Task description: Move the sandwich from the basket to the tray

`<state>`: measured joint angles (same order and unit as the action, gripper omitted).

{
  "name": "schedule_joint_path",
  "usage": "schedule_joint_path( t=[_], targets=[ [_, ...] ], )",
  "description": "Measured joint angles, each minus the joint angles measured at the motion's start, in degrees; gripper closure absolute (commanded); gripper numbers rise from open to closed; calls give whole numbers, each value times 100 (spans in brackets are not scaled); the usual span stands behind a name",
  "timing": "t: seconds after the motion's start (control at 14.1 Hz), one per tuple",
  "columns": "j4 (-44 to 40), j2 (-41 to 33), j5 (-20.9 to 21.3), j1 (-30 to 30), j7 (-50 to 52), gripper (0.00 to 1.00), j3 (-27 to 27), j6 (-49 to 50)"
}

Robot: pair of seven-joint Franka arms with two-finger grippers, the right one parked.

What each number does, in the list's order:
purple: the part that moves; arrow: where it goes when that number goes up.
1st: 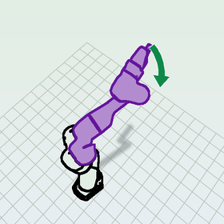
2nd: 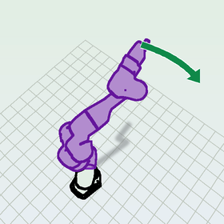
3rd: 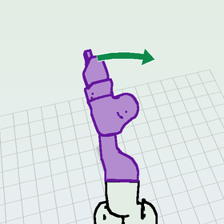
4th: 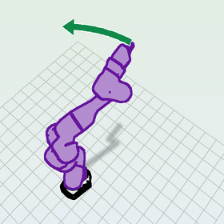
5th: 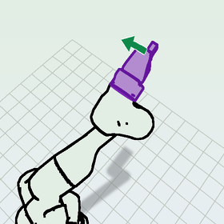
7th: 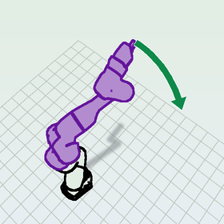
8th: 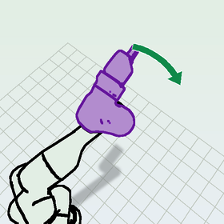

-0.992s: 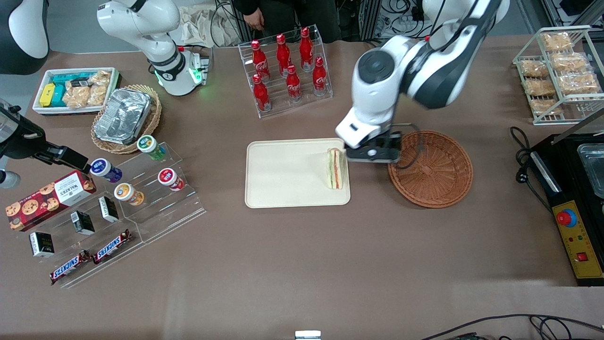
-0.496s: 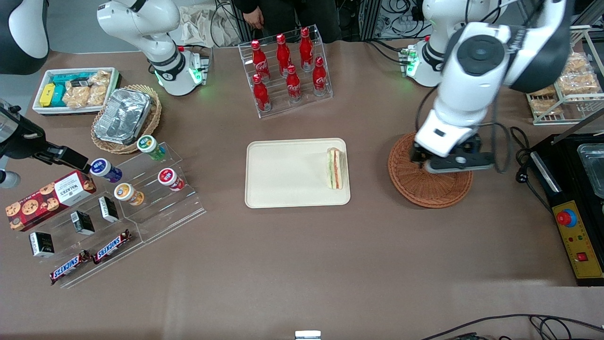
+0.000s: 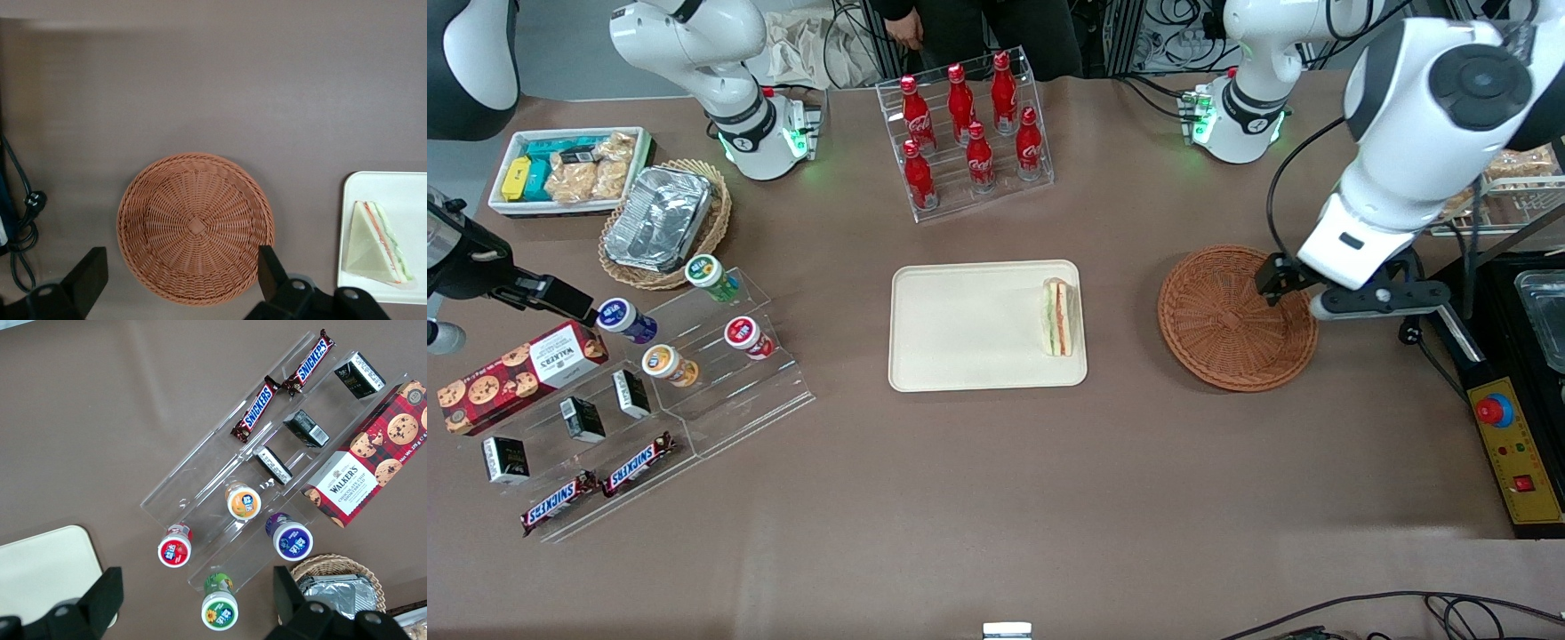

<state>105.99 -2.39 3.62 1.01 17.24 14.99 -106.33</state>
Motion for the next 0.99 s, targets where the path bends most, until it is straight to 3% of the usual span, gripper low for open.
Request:
schedule_joint_path(
  t=[0.28, 0.57, 0.99],
  targets=[
    [-20, -28, -59, -124, -108, 0, -151, -6],
    [-155, -64, -586, -125, -988, 0, -566, -1],
    [-187, -406, -550, -199, -1202, 0, -749, 475]
  ],
)
